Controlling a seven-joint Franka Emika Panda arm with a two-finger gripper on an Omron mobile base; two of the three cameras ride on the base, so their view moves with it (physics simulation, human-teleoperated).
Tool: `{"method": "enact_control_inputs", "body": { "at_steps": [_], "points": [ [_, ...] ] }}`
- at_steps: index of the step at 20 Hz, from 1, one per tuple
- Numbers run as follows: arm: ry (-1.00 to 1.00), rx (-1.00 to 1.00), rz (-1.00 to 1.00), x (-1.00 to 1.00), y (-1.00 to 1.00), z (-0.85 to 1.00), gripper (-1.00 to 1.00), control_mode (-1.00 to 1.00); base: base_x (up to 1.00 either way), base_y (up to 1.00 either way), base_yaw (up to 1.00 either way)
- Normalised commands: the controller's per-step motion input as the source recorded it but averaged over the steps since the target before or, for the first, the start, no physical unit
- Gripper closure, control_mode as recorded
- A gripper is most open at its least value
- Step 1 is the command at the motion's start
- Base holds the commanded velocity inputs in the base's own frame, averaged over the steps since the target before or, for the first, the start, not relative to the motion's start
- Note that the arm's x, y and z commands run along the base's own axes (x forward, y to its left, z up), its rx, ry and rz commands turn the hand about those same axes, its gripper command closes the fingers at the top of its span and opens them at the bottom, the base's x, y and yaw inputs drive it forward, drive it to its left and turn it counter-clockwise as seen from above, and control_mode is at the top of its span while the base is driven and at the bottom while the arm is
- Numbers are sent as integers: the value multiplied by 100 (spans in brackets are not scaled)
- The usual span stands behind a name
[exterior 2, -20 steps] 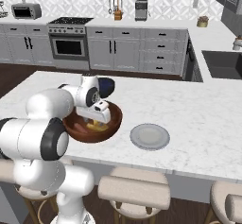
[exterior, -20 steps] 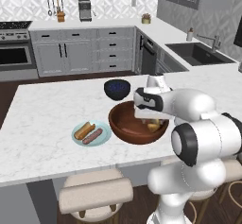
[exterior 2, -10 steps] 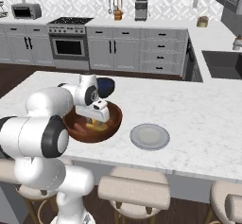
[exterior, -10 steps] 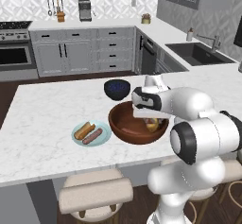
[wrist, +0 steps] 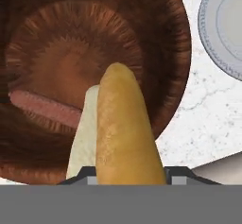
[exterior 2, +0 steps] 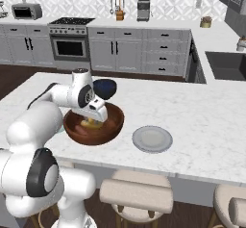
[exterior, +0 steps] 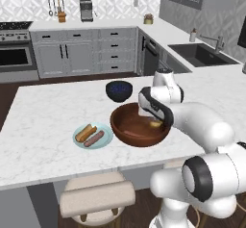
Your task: Place one bun and one sausage from the bowl on each plate.
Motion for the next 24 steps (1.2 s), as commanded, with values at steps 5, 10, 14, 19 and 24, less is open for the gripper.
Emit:
{"method": "enact_control_inputs", "body": {
  "at_steps": [5, 10, 14, 19, 24],
  "points": [
    [-27, 0, -1, -48, -11, 100, 100, -100, 0, 0, 0],
    [-2, -8, -15, -3, -91, 55, 100, -100, 0, 0, 0],
    [0, -10, -11, 0, -100, 1, 100, -100, 0, 0, 0],
    [0, -6, -1, 0, -100, -23, 100, -100, 0, 0, 0],
    [-6, 0, 6, 15, -96, -56, 100, -100, 0, 0, 0]
  ]
}}
